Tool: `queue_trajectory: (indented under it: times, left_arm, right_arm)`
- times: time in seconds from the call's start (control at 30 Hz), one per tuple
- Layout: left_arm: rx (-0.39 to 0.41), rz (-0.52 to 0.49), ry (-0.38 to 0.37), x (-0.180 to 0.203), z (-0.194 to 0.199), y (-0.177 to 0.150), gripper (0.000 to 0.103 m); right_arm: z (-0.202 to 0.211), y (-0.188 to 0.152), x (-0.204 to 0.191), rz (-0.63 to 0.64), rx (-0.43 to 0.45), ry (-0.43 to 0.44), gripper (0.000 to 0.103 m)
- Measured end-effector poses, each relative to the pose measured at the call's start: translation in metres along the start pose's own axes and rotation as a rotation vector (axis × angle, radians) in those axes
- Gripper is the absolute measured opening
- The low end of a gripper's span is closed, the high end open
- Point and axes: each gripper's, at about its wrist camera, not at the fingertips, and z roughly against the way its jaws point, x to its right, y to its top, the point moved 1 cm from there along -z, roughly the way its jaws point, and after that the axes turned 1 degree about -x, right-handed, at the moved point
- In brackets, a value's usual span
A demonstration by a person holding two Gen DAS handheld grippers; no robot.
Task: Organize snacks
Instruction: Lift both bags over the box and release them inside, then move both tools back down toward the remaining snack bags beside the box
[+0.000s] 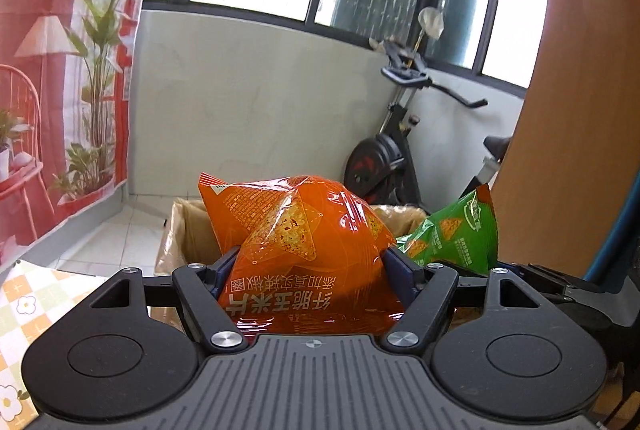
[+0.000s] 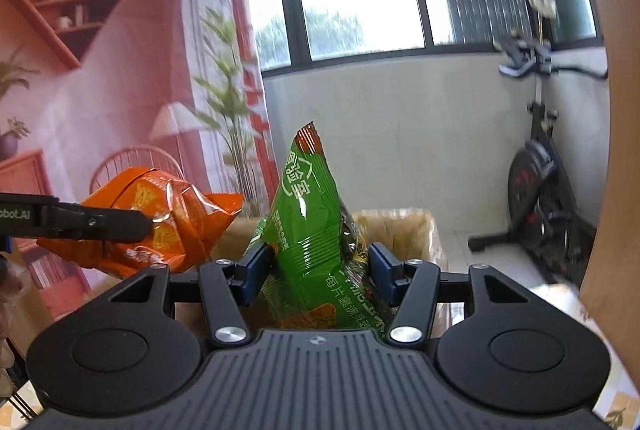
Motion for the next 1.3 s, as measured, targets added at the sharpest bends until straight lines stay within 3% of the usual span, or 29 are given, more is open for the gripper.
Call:
queue_trajectory:
  times: [0.33, 0.43, 0.5, 0.57, 0.77, 0.9, 1.3]
  left_arm:
    - [-0.079, -0.030, 0.027, -0.011, -0.019, 0.002, 0.078]
    - [-0.083, -0.038, 0.061, -0.014, -0.019, 0.003, 0.085]
    - [-0.083, -0.038, 0.068, -0.014, -0.017, 0.004, 0.085]
    - [-0.077, -0.032, 0.074, -0.016, -0.013, 0.006, 0.085]
    - [-0.011, -0.016, 0.100, -0.014, 0.005, 0.010, 0.085]
    - [0.003, 0.035, 0.078, -0.017, 0.011, 0.009, 0.087]
    - [-0.036, -0.068, 0.114, -0.008, 0.042, 0.003, 0.087]
  right_arm:
    - [-0.019, -0.014, 0.014, -0.019, -0.075, -0.006, 0.060]
    - [-0.022, -0.014, 0.016, -0.007, -0.090, -0.022, 0.060]
    - [-0.021, -0.013, 0.014, 0.007, -0.095, -0.031, 0.066]
    - [-0.019, -0.011, 0.011, 0.017, -0.094, -0.041, 0.072]
    - [-0.004, -0.004, 0.004, 0.033, -0.093, -0.029, 0.072]
    - [0.008, -0.002, -0.003, 0.083, -0.107, -0.026, 0.072]
    - [0.040, -0.006, 0.000, -0.019, -0.021, -0.038, 0.072]
